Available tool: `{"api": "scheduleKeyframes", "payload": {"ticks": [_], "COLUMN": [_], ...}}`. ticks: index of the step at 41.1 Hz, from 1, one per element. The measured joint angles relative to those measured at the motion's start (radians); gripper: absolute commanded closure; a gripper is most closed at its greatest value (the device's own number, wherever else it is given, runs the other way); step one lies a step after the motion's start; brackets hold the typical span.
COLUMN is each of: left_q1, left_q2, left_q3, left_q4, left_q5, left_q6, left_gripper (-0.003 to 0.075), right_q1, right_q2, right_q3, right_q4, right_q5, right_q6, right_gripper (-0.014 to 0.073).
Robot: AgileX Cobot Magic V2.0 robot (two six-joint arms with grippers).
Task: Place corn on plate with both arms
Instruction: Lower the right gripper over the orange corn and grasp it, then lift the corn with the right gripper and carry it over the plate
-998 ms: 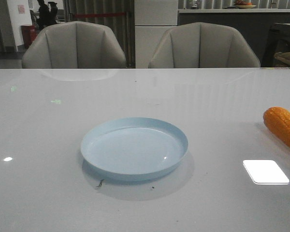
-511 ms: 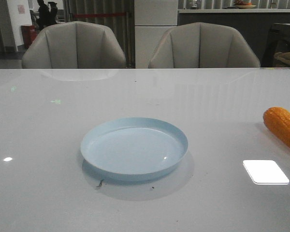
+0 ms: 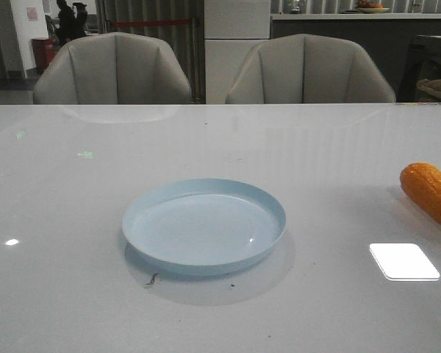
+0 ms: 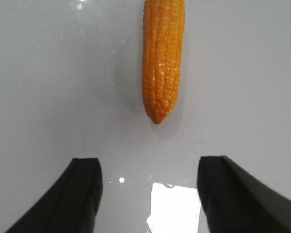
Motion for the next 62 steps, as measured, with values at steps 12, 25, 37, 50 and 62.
{"api": "scheduleKeyframes", "payload": {"ticks": [12, 25, 37, 50, 62], "left_q1": [0.0, 0.002, 0.002, 0.002, 0.002], "left_q2": [0.0, 0.0, 0.0, 0.0, 0.0], "left_q3": [0.0, 0.0, 0.0, 0.0, 0.0], "left_q4": [0.0, 0.0, 0.0, 0.0, 0.0], "left_q5": [0.002, 0.002, 0.002, 0.002, 0.002], "left_q6": [-0.001, -0.001, -0.001, -0.001, -0.002], "left_gripper": [0.0372, 0.0372, 0.0372, 0.0372, 0.0372], "right_q1": [-0.01, -0.018, -0.018, -0.018, -0.018], "right_q2": [0.292, 0.507, 0.619, 0.666, 0.666], "right_q3": [-0.277, -0.39, -0.39, -0.39, -0.394], "right_q4": [-0.001, -0.002, -0.01, -0.012, -0.012], "right_q5": [0.065, 0.076, 0.055, 0.031, 0.033], "right_q6": [0.0, 0.0, 0.0, 0.0, -0.017], "right_gripper": [0.0064, 0.0064, 0.0064, 0.019, 0.0428]}}
